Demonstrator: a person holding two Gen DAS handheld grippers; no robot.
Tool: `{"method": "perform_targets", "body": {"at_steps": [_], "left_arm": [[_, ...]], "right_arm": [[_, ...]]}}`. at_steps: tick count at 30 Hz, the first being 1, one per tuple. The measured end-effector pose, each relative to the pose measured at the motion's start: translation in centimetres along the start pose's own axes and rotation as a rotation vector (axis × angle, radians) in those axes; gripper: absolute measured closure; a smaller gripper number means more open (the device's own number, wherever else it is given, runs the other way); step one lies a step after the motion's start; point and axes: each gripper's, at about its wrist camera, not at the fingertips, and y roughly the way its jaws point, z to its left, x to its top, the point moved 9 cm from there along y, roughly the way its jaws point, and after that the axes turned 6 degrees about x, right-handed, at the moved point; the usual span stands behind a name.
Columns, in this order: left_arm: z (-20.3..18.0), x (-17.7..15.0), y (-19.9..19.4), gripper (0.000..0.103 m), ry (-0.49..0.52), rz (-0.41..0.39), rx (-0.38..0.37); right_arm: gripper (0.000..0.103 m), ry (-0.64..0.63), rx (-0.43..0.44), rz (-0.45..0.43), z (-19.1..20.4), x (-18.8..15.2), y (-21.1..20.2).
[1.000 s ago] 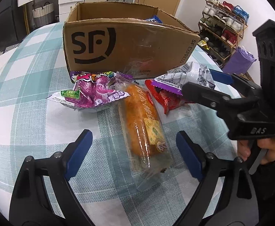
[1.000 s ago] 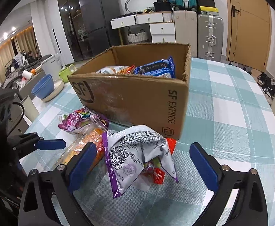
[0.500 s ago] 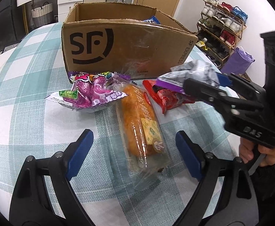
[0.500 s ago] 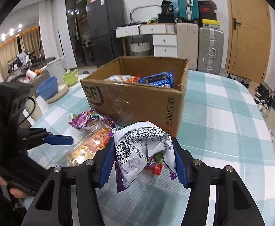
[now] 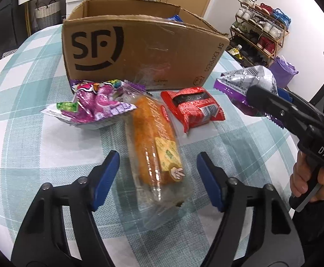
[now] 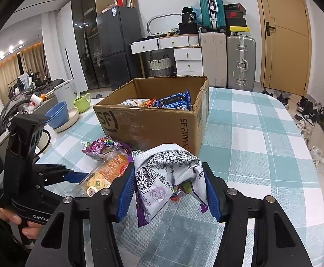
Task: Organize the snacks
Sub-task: 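Grasp the white-and-purple chip bag with the right tool, then grasp the orange bread roll with the left tool while the right tool lifts its chip bag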
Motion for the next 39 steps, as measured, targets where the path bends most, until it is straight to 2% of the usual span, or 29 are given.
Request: {"method": "perform_targets", "body": {"at_steps": [11,15,19,28,39], "left_arm": [[-0.3,-0.1,0.3,0.047,-0.009,0.001,-0.005],[-0.1,-0.2,0.3,0.064,-0.011,0.002,-0.016],[-0.1,-0.1,0.0,0.071,-0.003,-0.010,-0.018],[-1.5,0.1,-1.2,0.073,0.055,-0.052,-0.028],[-0.9,1.2,-3.0,0.074,0.042,-0.122,-0.027]], "right_arm": [[0.046,0.002,-0.005,-0.002,0.0,0.0,-0.1],[0.046,0.002,-0.004,-0.004,0.0,0.1,-0.1],[0.046,0.002,-0.004,-0.004,0.0,0.1,-0.1],[0.046,0.004,-0.008,-0.016,0.0,0.2,-0.4],[0.046,0.011,-0.011,-0.049,-0.3,0.7,-1.3]]}}
